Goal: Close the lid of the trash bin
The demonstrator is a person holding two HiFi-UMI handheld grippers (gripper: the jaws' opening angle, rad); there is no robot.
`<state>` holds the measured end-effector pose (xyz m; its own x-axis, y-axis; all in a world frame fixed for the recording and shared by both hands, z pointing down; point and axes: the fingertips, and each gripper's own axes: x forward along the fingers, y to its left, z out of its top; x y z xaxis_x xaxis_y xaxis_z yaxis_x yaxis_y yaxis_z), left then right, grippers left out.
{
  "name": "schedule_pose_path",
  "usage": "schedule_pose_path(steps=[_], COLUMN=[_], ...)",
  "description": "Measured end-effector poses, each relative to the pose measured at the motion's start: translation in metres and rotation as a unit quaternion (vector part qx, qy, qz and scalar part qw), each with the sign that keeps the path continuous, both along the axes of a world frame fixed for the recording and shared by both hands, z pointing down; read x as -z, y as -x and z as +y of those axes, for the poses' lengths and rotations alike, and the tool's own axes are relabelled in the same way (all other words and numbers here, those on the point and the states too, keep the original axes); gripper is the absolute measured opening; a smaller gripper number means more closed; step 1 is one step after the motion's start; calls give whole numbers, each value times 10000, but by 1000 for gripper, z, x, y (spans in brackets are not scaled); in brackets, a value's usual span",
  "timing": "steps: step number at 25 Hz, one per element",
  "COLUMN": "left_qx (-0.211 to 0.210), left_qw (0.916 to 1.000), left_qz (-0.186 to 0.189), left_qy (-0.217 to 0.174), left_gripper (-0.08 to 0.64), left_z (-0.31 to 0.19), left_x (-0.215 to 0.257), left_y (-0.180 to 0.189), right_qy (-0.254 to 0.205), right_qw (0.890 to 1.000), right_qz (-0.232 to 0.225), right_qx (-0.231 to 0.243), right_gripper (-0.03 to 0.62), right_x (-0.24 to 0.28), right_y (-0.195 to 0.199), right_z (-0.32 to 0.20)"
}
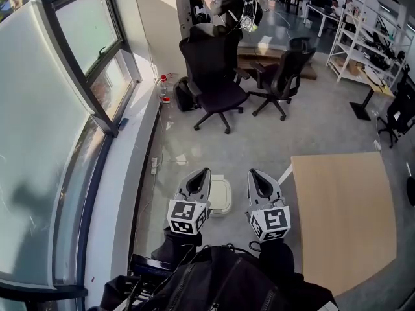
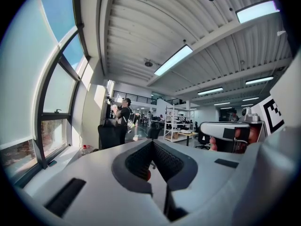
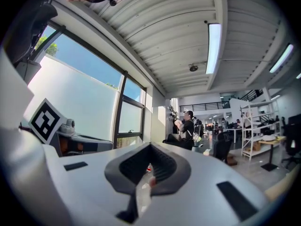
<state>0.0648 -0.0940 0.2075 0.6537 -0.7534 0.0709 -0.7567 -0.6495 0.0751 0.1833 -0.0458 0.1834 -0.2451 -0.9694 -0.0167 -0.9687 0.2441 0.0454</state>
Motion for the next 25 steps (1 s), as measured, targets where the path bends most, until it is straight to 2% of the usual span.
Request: schedule_pose_path(steps=[11,25], left_qx=[-129,-92], left_qw=[9999,9999], left_qz=[44,64], left_qy=[-71,-62], left_gripper=[0,0], left_z=[-5,-8], left_x=[6,6], left_y=[-12,-9], right_qy=[-155,-182], right_qw=[9999,9998], right_qz=[20,44], right_qx=[-9,84], right_gripper=[5,5], right_x=[11,12], right_y=[4,11], right_z=[-4,-8])
